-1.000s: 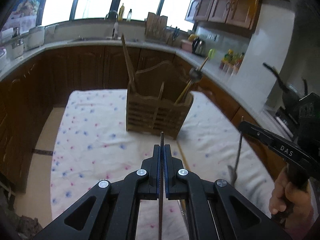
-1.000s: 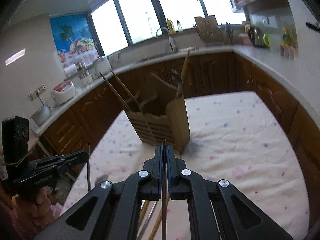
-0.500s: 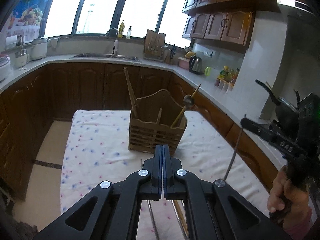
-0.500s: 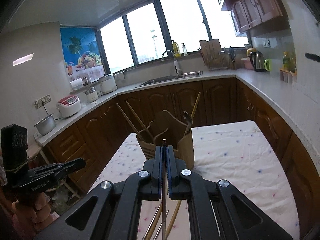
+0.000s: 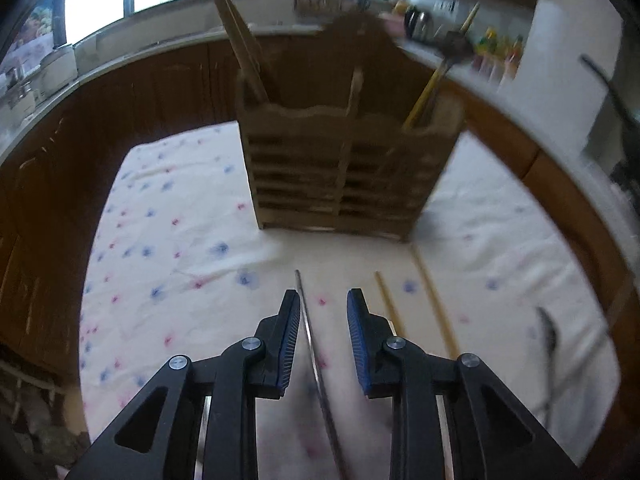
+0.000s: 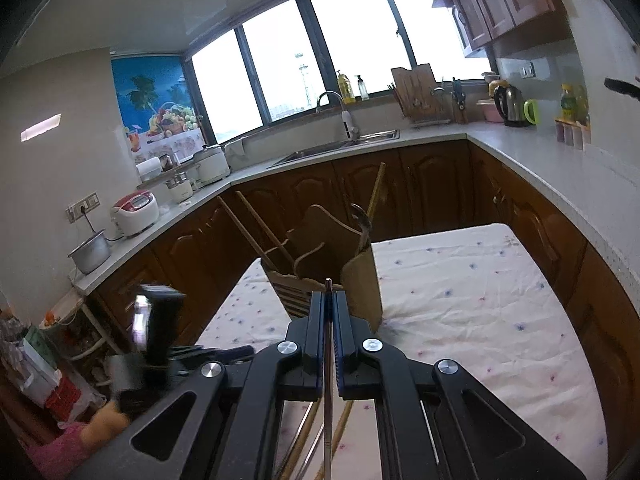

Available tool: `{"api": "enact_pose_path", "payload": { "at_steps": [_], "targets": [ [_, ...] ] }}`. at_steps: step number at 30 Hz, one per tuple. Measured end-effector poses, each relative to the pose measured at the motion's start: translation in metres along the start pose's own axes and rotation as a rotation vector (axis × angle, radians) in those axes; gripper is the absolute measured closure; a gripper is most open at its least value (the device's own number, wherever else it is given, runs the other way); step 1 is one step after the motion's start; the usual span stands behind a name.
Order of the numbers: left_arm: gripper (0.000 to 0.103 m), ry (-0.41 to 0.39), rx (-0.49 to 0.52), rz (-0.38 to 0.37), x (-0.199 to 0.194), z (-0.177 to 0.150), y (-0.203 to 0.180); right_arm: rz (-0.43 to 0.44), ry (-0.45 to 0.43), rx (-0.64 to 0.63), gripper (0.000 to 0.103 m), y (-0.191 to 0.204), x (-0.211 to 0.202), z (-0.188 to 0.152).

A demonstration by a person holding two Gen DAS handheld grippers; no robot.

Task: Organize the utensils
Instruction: 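Lift both held steel chopsticks and carry them above the wooden holder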

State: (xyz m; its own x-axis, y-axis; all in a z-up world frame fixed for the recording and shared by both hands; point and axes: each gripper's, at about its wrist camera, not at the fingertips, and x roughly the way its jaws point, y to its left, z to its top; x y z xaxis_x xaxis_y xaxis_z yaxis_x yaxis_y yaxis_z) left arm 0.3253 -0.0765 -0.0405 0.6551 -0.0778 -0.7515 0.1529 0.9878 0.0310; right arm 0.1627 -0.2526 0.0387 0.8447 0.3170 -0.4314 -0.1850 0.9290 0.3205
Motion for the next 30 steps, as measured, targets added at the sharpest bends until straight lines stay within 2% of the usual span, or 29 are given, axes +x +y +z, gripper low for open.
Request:
{"api": "enact_pose_path", "payload": {
  "at_steps": [4,7,10,13,16,23,30],
  "targets": [
    [0.08,0.066,0.031,0.049,0.047,0.017,-0.008,0.003,0.009,0.018,0.099,-0.01,0.003,-0.001],
    [0.083,0.112,0.051,0.056,0.075,0.019,-0.008,0.004,0.015,0.027,0.099,-0.012,0.006,-0.002],
    [0.099,0.087,0.074,0.048,0.079,0.021,-0.012,0.007,0.019,0.032,0.099,-0.014,0.009,-0.002],
    [0.1,0.07,0.061,0.038,0.077,0.022,-0.011,0.009,0.021,0.035,0.099,-0.015,0.01,-0.003],
    [0.101,0.023,0.026,0.0,0.056,0.018,-0.006,0.01,0.017,0.036,0.099,-0.015,0.01,-0.003],
    [0.101,-0.138,-0.079,-0.1,-0.023,0.01,0.01,0.025,0.005,0.035,0.099,-0.008,0.008,-0.004],
    [0.101,-0.246,-0.103,-0.142,-0.087,-0.018,0.017,0.044,-0.01,0.012,0.099,0.009,0.001,-0.001]
  ]
}}
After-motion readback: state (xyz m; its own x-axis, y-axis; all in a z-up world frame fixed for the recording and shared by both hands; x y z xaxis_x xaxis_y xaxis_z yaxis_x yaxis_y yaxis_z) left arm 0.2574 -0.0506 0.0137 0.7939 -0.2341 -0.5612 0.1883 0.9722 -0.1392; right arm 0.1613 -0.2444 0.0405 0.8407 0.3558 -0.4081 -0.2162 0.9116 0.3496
